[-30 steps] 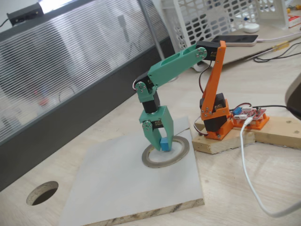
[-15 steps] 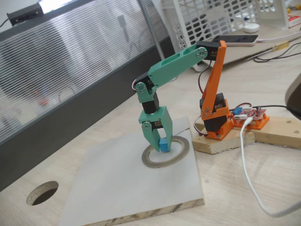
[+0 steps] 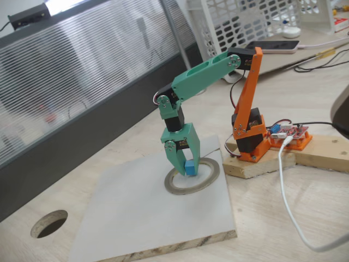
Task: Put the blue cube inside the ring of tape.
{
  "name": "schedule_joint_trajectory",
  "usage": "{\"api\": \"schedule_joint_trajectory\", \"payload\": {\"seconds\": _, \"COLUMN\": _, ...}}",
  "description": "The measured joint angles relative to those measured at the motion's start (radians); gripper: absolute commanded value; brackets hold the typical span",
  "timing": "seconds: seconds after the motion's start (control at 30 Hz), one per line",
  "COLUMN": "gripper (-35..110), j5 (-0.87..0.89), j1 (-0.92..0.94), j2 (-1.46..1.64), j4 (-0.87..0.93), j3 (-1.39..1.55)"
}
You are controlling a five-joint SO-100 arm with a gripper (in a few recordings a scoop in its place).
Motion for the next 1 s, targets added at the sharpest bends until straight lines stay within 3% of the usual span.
{"api": "schedule_joint_trajectory", "payload": {"seconds": 1.0, "gripper": 11, "j5": 0.008, "j1": 0.003, "j2": 0.0, "j4": 0.003, "j3": 0.0}}
